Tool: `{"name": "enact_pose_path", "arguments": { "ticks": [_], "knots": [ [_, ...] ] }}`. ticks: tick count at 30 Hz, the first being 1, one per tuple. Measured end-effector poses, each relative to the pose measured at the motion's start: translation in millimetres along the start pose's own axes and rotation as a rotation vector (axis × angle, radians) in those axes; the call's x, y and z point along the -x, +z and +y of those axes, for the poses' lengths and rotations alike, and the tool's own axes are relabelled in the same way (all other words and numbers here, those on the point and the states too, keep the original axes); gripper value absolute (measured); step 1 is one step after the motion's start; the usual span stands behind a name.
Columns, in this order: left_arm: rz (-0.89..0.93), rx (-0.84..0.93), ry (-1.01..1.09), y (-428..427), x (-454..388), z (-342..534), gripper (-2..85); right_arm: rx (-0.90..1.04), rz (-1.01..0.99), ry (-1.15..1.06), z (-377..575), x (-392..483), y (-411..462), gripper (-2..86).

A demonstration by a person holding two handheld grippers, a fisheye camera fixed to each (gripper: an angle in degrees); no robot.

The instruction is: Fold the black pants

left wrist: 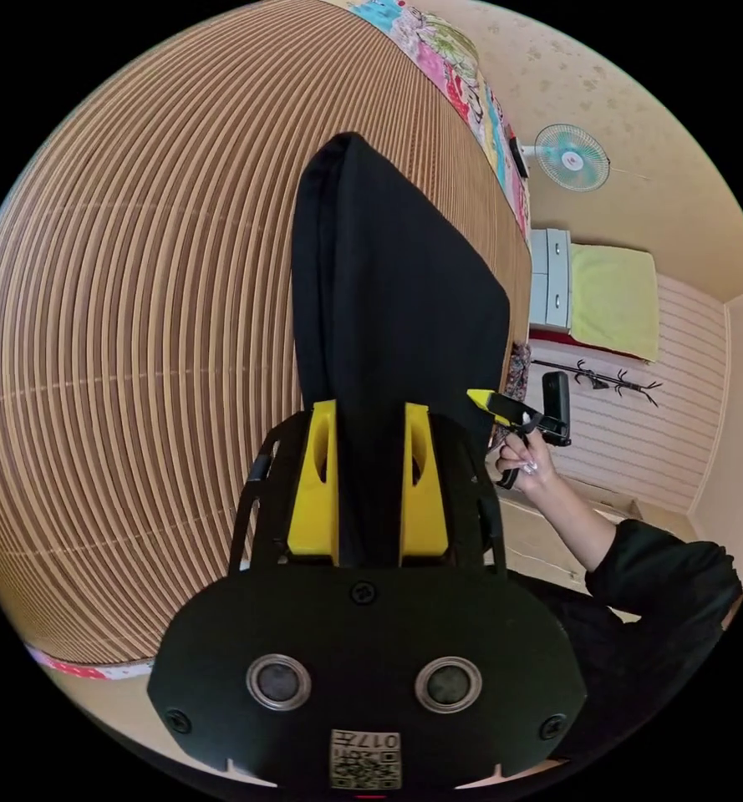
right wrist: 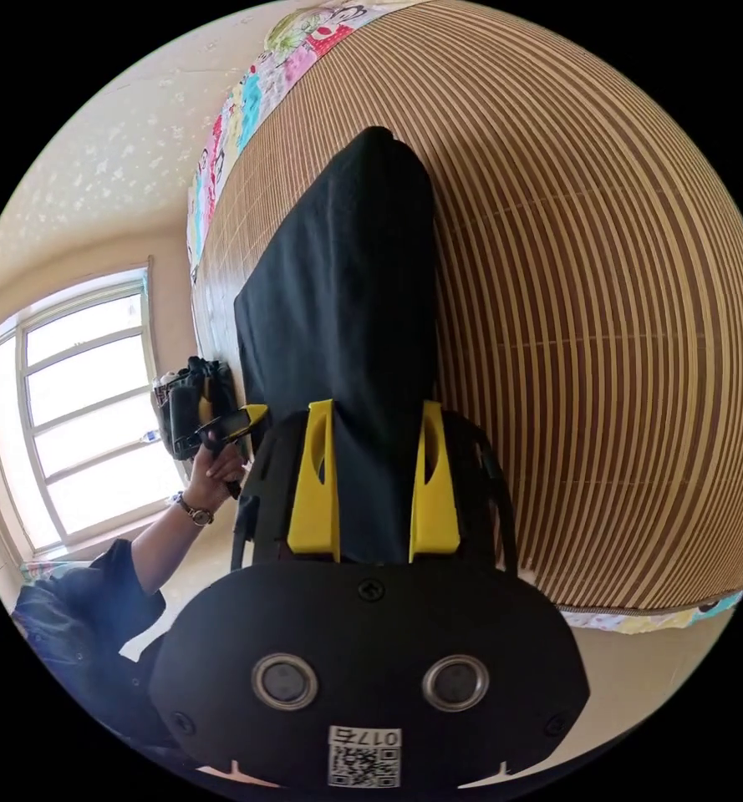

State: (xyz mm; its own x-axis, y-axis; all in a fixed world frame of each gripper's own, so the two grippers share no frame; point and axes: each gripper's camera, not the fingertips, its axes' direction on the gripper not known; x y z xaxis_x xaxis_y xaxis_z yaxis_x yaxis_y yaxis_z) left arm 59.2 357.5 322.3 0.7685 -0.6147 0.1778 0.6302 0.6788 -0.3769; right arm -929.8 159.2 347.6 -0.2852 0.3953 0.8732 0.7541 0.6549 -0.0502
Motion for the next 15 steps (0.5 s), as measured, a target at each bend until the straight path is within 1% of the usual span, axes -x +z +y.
{"name": "enact_pose_path", "arguments": {
  "ticks": [2, 4, 8, 11, 15],
  "knots": [
    [-0.013, 0.004, -0.024, 0.2, -3.0, -5.6, 8.7, 0.010, -0.060, 0.033, -0.5, -6.2, -3.2, 10.7],
    [0.032, 0.017, -0.061, 0.7, -2.4, -12.7, 6.9, 0.022, -0.112, 0.048, 1.0, -11.9, -10.1, 8.8],
    [0.047, 0.072, -0.076, 12.9, -16.5, -22.8, 6.5, 0.010, -0.057, -0.006, 16.3, -10.4, -30.2, 6.5],
    [0.034, 0.126, -0.042, 34.4, -43.4, -33.1, 6.5, -0.013, -0.045, 0.005, 30.6, -23.6, -52.9, 5.7],
    [0.076, 0.203, -0.007, 83.1, -88.6, -52.2, 6.5, -0.072, -0.032, 0.066, 55.8, -61.4, -96.6, 5.1]
  ]
}}
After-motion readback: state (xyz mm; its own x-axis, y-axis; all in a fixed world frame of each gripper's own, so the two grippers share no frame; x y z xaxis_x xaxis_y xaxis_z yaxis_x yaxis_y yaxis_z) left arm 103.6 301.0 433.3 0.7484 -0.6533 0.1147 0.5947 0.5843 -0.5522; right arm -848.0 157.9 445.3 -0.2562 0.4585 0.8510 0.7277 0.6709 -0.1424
